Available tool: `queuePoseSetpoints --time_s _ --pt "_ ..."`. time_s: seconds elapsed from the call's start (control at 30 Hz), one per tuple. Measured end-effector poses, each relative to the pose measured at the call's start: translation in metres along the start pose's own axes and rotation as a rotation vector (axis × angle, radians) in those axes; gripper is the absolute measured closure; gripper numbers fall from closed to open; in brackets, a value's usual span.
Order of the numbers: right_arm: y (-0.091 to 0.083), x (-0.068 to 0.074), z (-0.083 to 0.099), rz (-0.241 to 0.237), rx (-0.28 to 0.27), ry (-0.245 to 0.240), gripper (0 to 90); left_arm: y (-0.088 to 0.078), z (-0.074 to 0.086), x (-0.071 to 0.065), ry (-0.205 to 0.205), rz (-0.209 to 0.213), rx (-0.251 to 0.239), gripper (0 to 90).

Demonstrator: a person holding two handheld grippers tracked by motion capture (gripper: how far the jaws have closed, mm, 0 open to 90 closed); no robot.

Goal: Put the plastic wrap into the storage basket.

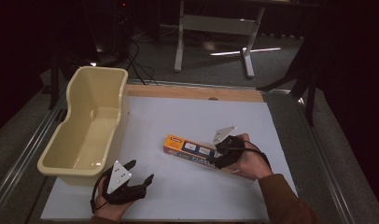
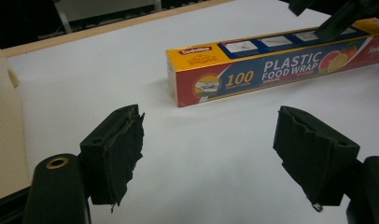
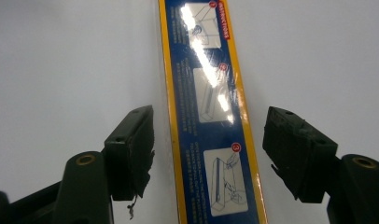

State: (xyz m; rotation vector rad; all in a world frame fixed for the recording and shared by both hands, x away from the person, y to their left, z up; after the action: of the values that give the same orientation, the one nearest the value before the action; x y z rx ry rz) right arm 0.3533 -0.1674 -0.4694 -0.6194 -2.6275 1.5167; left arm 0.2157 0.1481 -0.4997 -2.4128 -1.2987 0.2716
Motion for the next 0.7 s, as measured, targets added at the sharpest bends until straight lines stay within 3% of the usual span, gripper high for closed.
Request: queuePoseSetpoints --time_s 0.33,0.63,0.7 --pt "0.019 -0.008 -0.008 -0.052 0.115 -0.012 29.3 0.000 0.000 0.000 0.001 -0.001 -0.005 23.6" --pt "0.028 -0.010 -0.016 -0.066 0.217 -0.041 25.6 0.000 0.000 -0.001 0.002 0.002 -0.005 23.6" --pt "0.034 -0.011 -0.019 -0.092 0.242 -0.039 26.1 0.000 0.000 -0.001 0.002 0.003 -0.002 23.6"
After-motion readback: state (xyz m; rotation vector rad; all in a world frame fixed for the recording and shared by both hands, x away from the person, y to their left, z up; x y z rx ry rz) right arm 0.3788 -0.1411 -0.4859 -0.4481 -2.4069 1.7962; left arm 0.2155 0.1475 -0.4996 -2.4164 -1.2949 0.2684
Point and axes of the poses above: each handheld gripper's, and its own axes: y roughly forward along the jaws, z roughly out of its underside, x roughly to its left, the point moved 2 cm from there along y, roughly forward along the jaws, and after that the axes turned 1 degree about -x, right-handed, at the moved point
